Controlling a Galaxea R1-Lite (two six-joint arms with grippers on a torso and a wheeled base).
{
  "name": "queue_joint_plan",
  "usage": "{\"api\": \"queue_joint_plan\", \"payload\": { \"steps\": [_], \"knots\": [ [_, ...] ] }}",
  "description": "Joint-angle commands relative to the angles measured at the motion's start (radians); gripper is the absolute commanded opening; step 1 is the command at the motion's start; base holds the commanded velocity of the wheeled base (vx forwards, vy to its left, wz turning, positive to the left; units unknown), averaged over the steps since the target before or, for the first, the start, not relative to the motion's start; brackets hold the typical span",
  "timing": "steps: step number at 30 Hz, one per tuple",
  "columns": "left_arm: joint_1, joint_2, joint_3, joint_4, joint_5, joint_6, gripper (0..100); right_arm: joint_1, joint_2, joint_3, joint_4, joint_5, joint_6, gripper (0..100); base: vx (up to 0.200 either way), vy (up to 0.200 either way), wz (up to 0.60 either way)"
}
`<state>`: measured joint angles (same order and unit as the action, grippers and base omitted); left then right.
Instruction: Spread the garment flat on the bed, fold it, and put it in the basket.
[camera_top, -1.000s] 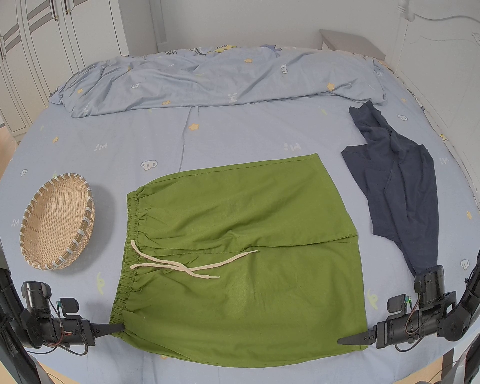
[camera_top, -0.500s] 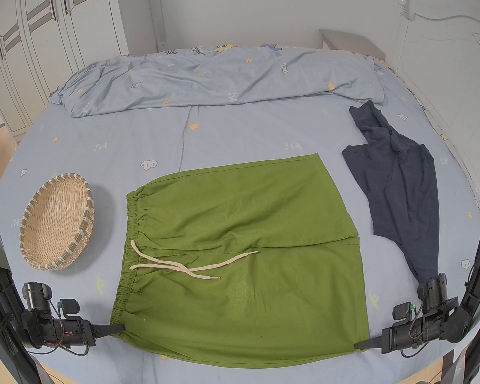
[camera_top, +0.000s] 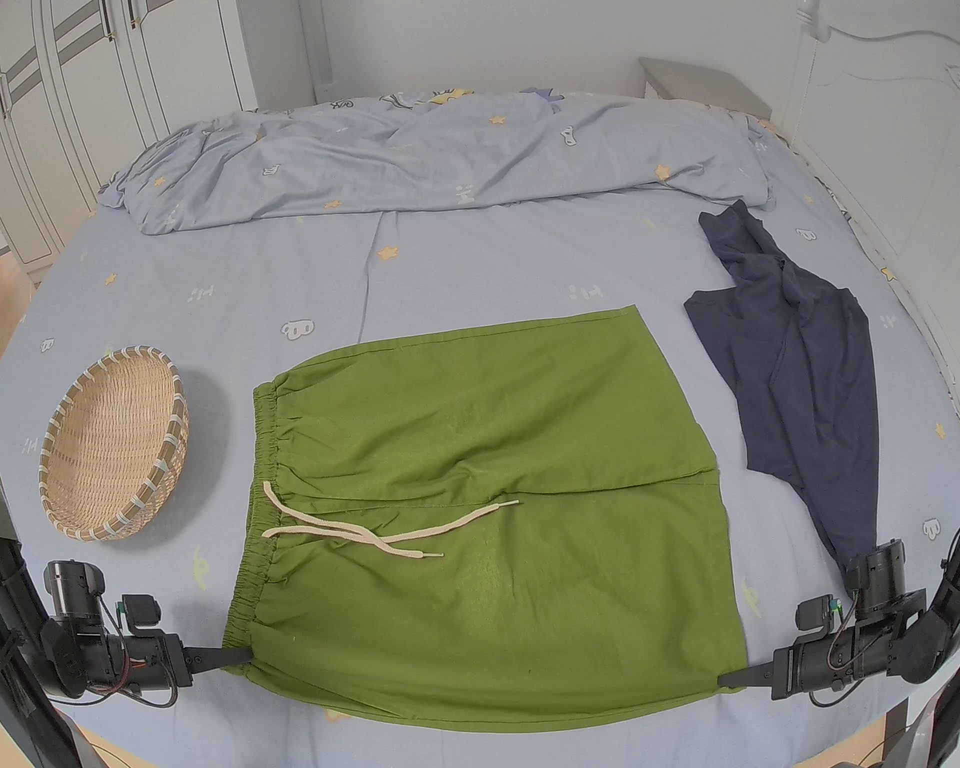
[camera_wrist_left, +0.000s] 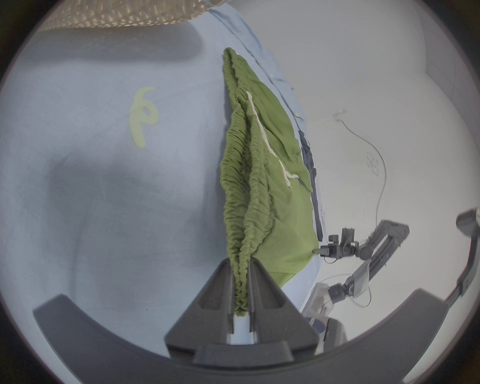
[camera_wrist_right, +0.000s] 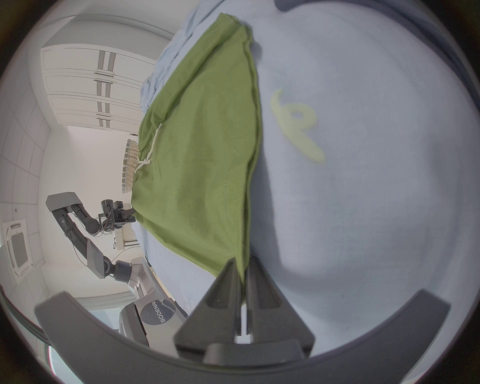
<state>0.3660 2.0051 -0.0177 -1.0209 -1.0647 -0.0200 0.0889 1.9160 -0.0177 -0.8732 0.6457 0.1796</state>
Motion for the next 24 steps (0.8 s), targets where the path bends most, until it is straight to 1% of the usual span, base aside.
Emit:
{"api": "queue_joint_plan", "payload": {
  "steps": [1,2,3,4,5,6,7,8,9,10,11,13,14,15,17,20,22,23,24],
  "knots": [
    [-0.116,-0.239,-0.019,-0.001,0.103,-0.253,0,0.041,-0.186,-0.079,0.028,-0.020,0.011,0,0.000,0.000,0.00],
    [-0.124,-0.250,-0.025,0.001,0.115,-0.270,0,0.043,-0.192,-0.087,0.033,-0.024,0.012,0,0.000,0.000,0.00],
    [-0.167,-0.309,-0.059,0.008,0.177,-0.353,0,0.055,-0.233,-0.143,0.080,-0.063,0.017,0,0.000,0.000,0.00],
    [-0.185,-0.336,-0.079,0.016,0.204,-0.391,0,0.064,-0.255,-0.182,0.120,-0.086,0.017,0,0.000,0.000,0.00],
    [-0.205,-0.365,-0.107,0.035,0.229,-0.429,0,0.077,-0.278,-0.231,0.177,-0.115,0.015,0,0.000,0.000,0.00],
    [-0.211,-0.376,-0.120,0.045,0.238,-0.443,0,0.081,-0.288,-0.254,0.204,-0.127,0.015,0,0.000,0.000,0.00],
    [-0.222,-0.416,-0.174,0.102,0.249,-0.479,0,0.097,-0.319,-0.335,0.307,-0.163,0.015,0,0.000,0.000,0.00],
    [-0.223,-0.436,-0.208,0.143,0.250,-0.491,0,0.103,-0.333,-0.378,0.358,-0.178,0.014,0,0.000,0.000,0.00],
    [-0.223,-0.473,-0.277,0.231,0.253,-0.508,0,0.109,-0.353,-0.453,0.445,-0.192,0.012,0,0.000,0.000,0.00],
    [-0.225,-0.483,-0.301,0.266,0.253,-0.514,0,0.110,-0.359,-0.478,0.474,-0.193,0.011,0,0.000,0.000,0.00],
    [-0.223,-0.508,-0.395,0.398,0.253,-0.525,0,0.109,-0.370,-0.562,0.556,-0.196,0.009,0,0.000,0.000,0.00],
    [-0.220,-0.516,-0.524,0.564,0.255,-0.528,0,0.109,-0.371,-0.663,0.635,-0.196,0.009,0,0.000,0.000,0.00],
    [-0.220,-0.516,-0.542,0.584,0.255,-0.528,0,0.107,-0.371,-0.676,0.645,-0.196,0.009,0,0.000,0.000,0.00],
    [-0.217,-0.516,-0.630,0.677,0.256,-0.528,0,0.103,-0.371,-0.740,0.688,-0.196,0.009,0,0.000,0.000,0.00],
    [-0.220,-0.502,-0.731,0.765,0.262,-0.528,0,0.098,-0.365,-0.837,0.747,-0.196,0.009,0,0.000,0.000,0.00],
    [-0.217,-0.454,-0.812,0.795,0.265,-0.529,0,0.095,-0.351,-0.958,0.835,-0.196,0.011,0,0.000,0.000,0.00],
    [-0.217,-0.454,-0.812,0.795,0.265,-0.529,0,0.095,-0.351,-0.958,0.835,-0.196,0.011,0,0.000,0.000,0.00],
    [-0.214,-0.421,-0.872,0.803,0.269,-0.537,0,0.094,-0.318,-1.070,0.908,-0.196,0.011,0,0.000,0.000,0.00],
    [-0.214,-0.416,-0.884,0.806,0.269,-0.545,0,0.094,-0.310,-1.093,0.924,-0.196,0.011,0,0.000,0.000,0.00]
  ]
}}
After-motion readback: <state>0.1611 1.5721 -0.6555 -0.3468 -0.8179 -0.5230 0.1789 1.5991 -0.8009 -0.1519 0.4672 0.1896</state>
